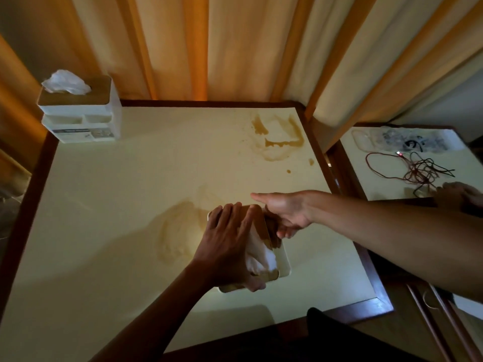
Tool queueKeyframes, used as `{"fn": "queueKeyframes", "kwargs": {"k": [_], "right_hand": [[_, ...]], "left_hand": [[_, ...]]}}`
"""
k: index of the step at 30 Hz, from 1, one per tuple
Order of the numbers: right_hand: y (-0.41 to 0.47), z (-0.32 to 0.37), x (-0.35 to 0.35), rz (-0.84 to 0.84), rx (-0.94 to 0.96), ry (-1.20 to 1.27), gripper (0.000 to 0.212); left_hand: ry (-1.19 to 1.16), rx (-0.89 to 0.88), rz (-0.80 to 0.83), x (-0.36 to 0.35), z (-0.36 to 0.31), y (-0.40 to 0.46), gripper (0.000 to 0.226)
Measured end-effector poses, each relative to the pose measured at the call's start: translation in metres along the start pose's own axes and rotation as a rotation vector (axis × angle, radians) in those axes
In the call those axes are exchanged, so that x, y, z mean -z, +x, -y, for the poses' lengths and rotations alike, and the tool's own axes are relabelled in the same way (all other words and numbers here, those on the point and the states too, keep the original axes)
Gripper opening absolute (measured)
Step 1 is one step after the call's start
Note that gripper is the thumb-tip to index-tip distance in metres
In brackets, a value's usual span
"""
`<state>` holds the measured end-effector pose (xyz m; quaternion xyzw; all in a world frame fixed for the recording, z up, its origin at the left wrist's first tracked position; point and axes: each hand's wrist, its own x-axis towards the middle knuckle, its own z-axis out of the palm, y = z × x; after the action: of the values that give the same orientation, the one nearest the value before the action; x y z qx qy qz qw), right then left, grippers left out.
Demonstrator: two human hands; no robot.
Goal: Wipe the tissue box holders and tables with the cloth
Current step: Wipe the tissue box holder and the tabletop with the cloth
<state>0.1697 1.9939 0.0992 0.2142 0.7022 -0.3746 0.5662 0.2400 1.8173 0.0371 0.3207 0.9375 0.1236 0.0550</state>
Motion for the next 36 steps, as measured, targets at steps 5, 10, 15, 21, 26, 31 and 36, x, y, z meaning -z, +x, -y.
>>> {"fn": "queueKeyframes", "kwargs": {"k": [5, 10, 15, 21, 26, 31, 36], "right_hand": [[-0.006, 0.0, 0.006, 0.009, 0.031, 0.109, 0.082], [0.002, -0.016, -0.002, -0.044, 0.086, 0.182, 0.076], [-0.021, -0.04, 0.009, -0.104, 0.227, 0.349, 0.062], [-0.013, -0.084, -0.004, -0.172, 0.352, 0.641, 0.009], [-0.017, -0.127, -0.003, -0.01, 0.494, 1.218, 0.015], [-0.018, -0.14, -0.005, 0.087, 0.655, 1.362, 0.028], [-0.007, -0.157, 0.001, 0.083, 0.598, 1.065, 0.036]], "left_hand": [[-0.014, -0.001, -0.005, 0.002, -0.002, 0.001, 0.146], [0.001, -0.013, -0.001, -0.003, 0.002, 0.001, 0.147], [0.065, 0.012, 0.055, -0.005, 0.001, 0.004, 0.156], [0.013, 0.029, 0.004, 0.0, -0.003, 0.0, 0.146], [0.047, 0.0, 0.113, 0.004, 0.001, 0.004, 0.148], [0.017, -0.029, 0.401, 0.034, 0.028, 0.023, 0.152], [-0.461, 0.336, 0.232, 0.067, 0.044, 0.049, 0.146]]}}
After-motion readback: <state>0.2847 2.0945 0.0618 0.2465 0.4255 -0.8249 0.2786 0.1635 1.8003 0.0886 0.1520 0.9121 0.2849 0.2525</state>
